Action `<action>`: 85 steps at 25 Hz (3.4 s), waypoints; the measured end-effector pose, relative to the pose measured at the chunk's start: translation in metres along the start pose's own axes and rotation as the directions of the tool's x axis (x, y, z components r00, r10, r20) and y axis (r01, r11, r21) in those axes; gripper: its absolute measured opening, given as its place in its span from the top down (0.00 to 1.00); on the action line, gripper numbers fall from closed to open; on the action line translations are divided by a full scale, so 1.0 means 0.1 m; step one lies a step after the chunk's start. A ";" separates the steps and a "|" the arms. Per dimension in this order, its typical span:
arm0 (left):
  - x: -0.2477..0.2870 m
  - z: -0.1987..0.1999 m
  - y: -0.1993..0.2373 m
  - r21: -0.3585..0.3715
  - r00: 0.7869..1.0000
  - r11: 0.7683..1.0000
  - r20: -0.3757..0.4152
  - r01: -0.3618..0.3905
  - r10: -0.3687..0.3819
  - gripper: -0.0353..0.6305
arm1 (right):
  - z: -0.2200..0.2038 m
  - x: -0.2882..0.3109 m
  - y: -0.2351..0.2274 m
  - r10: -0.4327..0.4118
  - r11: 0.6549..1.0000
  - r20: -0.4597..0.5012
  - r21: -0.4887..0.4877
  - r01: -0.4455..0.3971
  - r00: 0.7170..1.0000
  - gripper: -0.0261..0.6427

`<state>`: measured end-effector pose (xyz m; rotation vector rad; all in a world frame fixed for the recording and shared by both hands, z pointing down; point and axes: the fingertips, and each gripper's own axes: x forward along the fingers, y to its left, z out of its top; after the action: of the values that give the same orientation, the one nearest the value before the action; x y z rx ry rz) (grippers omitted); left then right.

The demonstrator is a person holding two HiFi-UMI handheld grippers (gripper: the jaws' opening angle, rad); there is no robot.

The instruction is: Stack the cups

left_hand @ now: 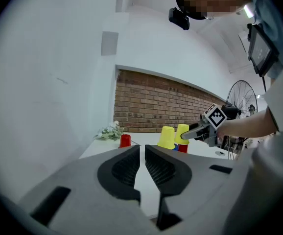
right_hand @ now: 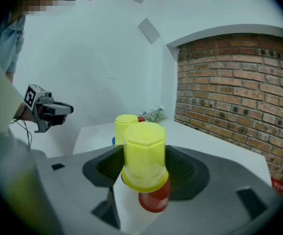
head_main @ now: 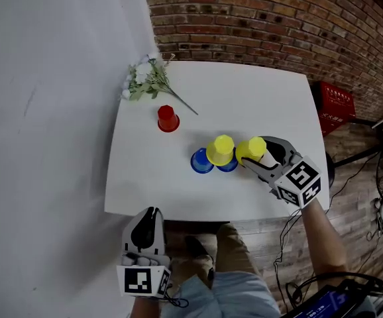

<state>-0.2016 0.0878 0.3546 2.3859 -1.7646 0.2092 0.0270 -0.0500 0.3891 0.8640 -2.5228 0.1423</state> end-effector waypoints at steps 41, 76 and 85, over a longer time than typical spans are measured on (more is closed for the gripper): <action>2.73 -0.23 0.69 0.063 0.991 0.998 -0.130 0.029 -0.020 0.36 | -0.13 -0.57 -0.36 0.074 0.968 0.164 0.226 -0.111 0.984 0.28; 1.95 1.12 -1.13 0.237 0.916 0.887 -0.170 0.396 -0.363 0.57 | -0.69 -0.88 0.17 -0.115 0.917 0.245 0.398 0.009 0.963 0.32; 2.01 0.87 -1.48 0.237 0.885 0.858 -0.225 0.455 -0.407 0.57 | -0.85 -1.06 0.18 -0.160 0.903 0.255 0.428 0.037 0.954 0.32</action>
<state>0.0002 -0.0759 0.3048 2.7926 -1.1437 0.6161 0.1231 0.0436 0.4165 1.2587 -2.7544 0.5856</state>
